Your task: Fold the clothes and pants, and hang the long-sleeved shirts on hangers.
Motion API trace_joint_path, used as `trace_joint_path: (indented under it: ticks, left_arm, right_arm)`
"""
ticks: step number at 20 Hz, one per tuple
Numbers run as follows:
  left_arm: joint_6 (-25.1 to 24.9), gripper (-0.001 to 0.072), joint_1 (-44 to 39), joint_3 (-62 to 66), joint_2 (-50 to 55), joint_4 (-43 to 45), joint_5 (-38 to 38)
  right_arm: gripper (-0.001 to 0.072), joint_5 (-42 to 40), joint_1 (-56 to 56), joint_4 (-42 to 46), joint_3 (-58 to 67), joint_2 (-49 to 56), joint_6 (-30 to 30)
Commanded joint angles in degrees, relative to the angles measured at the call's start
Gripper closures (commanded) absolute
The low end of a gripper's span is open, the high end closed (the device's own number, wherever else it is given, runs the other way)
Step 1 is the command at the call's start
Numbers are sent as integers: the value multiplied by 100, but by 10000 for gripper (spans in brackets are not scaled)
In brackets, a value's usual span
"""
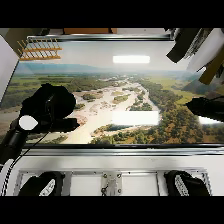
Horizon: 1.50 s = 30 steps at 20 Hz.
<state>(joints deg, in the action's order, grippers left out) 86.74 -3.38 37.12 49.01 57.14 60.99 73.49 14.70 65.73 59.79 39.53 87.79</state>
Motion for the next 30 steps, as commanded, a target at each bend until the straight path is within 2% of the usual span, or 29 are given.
trace_joint_path:
  ticks: [1, 5, 9, 10, 15, 17, 18, 19, 20, 21, 24, 27, 30]
  left_arm:
    - [0, -4, 13, 361, 2, 546, -210]
    - [87, -3, 13, 1751, 476, 3156, -337]
    - [90, -3, 13, 2634, 1650, 4717, -264]
    - [90, -4, 15, 2796, 1998, 4953, -278]
    - [94, -3, 13, 3217, 3401, 4951, -87]
    - [282, -2, 13, 3134, 3685, 4935, 109]
    - [470, 98, 13, 3060, 3762, 4935, 203]
    - [595, 335, 11, 2992, 3773, 4924, 245]
    - [649, 539, -28, 2988, 3742, 4896, 315]
    - [649, 702, -94, 3056, 3637, 4677, 387]
    - [238, 699, -575, 3403, 3023, 3163, 376]
    - [-280, 699, -1530, 3626, 2367, 1617, 153]
    - [-378, 699, -2769, 3620, 2039, 1386, -413]
  right_arm:
    - [694, 0, 0, -2, -2, 2, 2]
    - [694, 0, 0, 0, -2, 2, 2]
    - [694, 0, 0, -2, -2, 2, 2]
    - [694, 0, 0, -2, -2, 2, 2]
    - [694, 0, 0, 0, -2, 2, 2]
    - [694, 0, 0, -2, -2, 2, 2]
    - [695, 0, 0, -2, -2, 2, 2]
    - [694, 0, 0, 0, -2, 2, 2]
    - [694, 0, 0, -2, -2, 2, 2]
    - [695, 0, 0, -2, -2, 2, 2]
    - [694, -2, 0, -4, -2, 2, 4]
    - [694, -2, 0, -4, -2, 2, 4]
    - [694, 0, 0, -4, -2, 2, 4]
